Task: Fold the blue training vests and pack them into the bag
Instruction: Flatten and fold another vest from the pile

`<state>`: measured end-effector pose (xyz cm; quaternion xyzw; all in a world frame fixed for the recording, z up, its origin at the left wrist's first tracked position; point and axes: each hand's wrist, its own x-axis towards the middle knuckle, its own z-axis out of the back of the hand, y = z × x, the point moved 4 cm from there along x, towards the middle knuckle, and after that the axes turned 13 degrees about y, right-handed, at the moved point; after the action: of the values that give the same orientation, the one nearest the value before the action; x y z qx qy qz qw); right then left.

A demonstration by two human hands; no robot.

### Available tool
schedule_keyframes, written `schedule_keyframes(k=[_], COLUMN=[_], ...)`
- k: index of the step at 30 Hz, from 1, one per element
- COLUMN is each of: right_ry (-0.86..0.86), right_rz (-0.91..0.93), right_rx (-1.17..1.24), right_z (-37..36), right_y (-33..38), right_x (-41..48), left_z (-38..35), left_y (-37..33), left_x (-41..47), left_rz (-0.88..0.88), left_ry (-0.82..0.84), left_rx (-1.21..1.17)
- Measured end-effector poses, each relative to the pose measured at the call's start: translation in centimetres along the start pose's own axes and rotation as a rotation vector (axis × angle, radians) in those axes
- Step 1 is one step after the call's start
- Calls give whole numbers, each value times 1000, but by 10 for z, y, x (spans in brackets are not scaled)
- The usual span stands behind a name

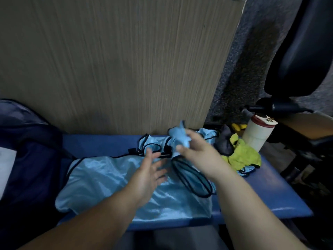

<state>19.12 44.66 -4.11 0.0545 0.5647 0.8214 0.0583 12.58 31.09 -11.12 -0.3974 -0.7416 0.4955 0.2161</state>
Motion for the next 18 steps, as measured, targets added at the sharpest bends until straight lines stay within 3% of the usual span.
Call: schedule_keyframes(k=[3,5,7,9,14,16,18], right_ry=[262,197,70,69,530,601,561], right_rz=[-104,-142,-180,-267,-555,-595,-535], right_rx=[-2,-46,-109,-220,-707,-857,-990], right_z=[-17,-6,13,26,9,-11,-25], right_y=[-9,-15,-19,-23,-30,-36,-39], right_x=[2,2,-2,-10,-40,-49,-52], left_z=[10,16,26,27,33,35,38], left_y=[-7,-9,-12,-14,-16,-17,-18], left_x=[-5,-9,-12,-15,-13,-10,-8], left_rz=[9,53,56,45,39,28,23], left_ry=[-69,-168,-321,-374,-423,-415,-423], left_rx=[-105,16,324,514,574,610,658])
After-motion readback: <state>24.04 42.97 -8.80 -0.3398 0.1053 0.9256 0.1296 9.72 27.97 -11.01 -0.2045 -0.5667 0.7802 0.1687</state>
